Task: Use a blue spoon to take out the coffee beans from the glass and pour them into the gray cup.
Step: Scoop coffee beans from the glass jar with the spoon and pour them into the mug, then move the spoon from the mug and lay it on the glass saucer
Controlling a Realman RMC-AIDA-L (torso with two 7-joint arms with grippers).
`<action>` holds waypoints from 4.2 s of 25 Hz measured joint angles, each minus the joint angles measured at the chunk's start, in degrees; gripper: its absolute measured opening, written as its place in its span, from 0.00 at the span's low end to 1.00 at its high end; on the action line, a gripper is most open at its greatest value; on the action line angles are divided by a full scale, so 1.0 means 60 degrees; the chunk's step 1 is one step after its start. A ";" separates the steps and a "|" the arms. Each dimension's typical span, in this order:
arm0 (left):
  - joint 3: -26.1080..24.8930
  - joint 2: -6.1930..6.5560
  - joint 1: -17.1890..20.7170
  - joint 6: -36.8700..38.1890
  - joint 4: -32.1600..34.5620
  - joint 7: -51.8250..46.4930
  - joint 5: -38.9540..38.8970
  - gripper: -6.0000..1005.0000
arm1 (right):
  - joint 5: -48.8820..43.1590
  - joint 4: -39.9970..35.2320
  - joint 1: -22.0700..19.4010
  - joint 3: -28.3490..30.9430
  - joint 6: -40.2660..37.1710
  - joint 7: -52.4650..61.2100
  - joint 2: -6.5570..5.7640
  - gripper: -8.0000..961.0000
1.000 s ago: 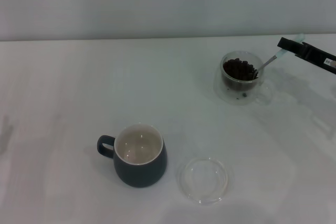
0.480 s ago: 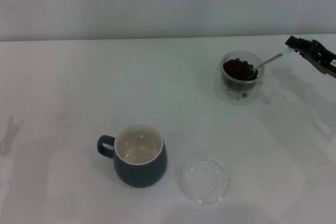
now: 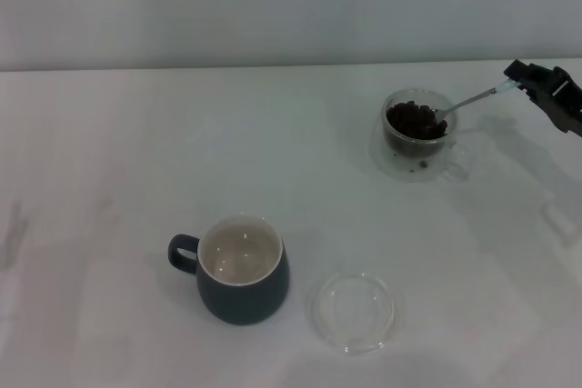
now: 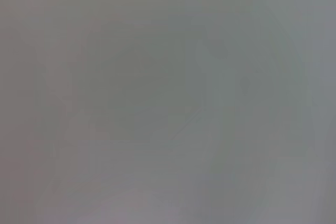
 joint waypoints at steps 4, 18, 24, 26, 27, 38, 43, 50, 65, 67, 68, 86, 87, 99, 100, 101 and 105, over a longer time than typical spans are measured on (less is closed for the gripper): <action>0.0000 0.0008 0.0000 -0.0011 -0.0008 0.0010 0.0001 0.89 | 0.0277 0.0105 -0.0020 0.0003 -0.0037 -0.0004 0.0000 0.16; -0.0001 0.0016 -0.0023 -0.0015 -0.0119 0.0014 -0.0001 0.89 | 0.1336 0.0811 -0.0055 0.0017 -0.0629 -0.0075 -0.0026 0.16; -0.0001 0.0014 -0.0029 -0.0015 -0.0175 0.0014 -0.0001 0.89 | 0.1425 0.0919 -0.0046 0.0017 -0.0707 -0.0081 -0.0029 0.16; -0.0001 0.0005 -0.0029 -0.0015 -0.0215 0.0014 -0.0001 0.89 | 0.1449 0.0960 -0.0044 0.0017 -0.0798 -0.0079 -0.0029 0.16; -0.0001 0.0002 -0.0029 -0.0015 -0.0217 0.0014 -0.0001 0.89 | 0.1459 0.0966 -0.0043 0.0017 -0.0846 -0.0072 -0.0029 0.16; -0.0001 0.0000 -0.0015 -0.0014 -0.0237 0.0240 -0.0001 0.89 | 0.1551 0.1249 -0.0050 -0.0003 -0.1878 -0.0020 -0.0029 0.16; -0.0001 -0.0001 -0.0014 -0.0014 -0.0236 0.0331 -0.0001 0.89 | 0.1473 0.1424 -0.0054 -0.0199 -0.2293 -0.0017 -0.0029 0.16; 0.0000 -0.0001 -0.0006 -0.0015 -0.0233 0.0337 -0.0001 0.89 | 0.1461 0.1563 -0.0036 -0.0682 -0.2773 0.0152 -0.0014 0.16; 0.0000 -0.0012 -0.0207 -0.0332 -0.0164 0.0353 -0.0001 0.89 | 0.1559 0.1582 0.0311 -0.2940 -0.3167 0.0331 0.0142 0.16; 0.0000 -0.0012 -0.0224 -0.0366 -0.0159 0.0352 -0.0001 0.89 | 0.1569 0.1586 0.0417 -0.3219 -0.3174 0.0332 0.0159 0.16; -0.0001 -0.0017 -0.0239 -0.0407 -0.0153 0.0352 -0.0001 0.89 | 0.1609 0.1586 0.0480 -0.3396 -0.3178 0.0333 0.0160 0.16; 0.0000 -0.0030 -0.0287 -0.0515 -0.0117 0.0351 -0.0001 0.89 | 0.3991 -0.0240 0.0456 -0.7376 -0.2030 -0.0993 0.0161 0.16; 0.0000 -0.0030 -0.0278 -0.0515 -0.0116 0.0351 -0.0001 0.89 | 0.3993 -0.0242 0.0455 -0.7376 -0.2028 -0.1177 0.0161 0.16; 0.0000 -0.0030 -0.0258 -0.0512 -0.0117 0.0351 -0.0001 0.89 | 0.3913 -0.0777 0.0245 -0.7847 -0.2057 -0.4480 0.0123 0.16; 0.0000 -0.0030 -0.0258 -0.0511 -0.0118 0.0351 -0.0001 0.89 | 0.3912 -0.0898 0.0181 -0.7911 -0.2062 -0.4703 0.0114 0.16; 0.0000 -0.0030 -0.0261 -0.0511 -0.0118 0.0351 -0.0001 0.89 | 0.3911 -0.1000 0.0118 -0.7949 -0.2076 -0.4872 0.0105 0.16; 0.0000 -0.0025 -0.0275 -0.0512 -0.0118 0.0351 -0.0001 0.89 | 0.3927 -0.1208 -0.0065 -0.7954 -0.2205 -0.5087 0.0075 0.16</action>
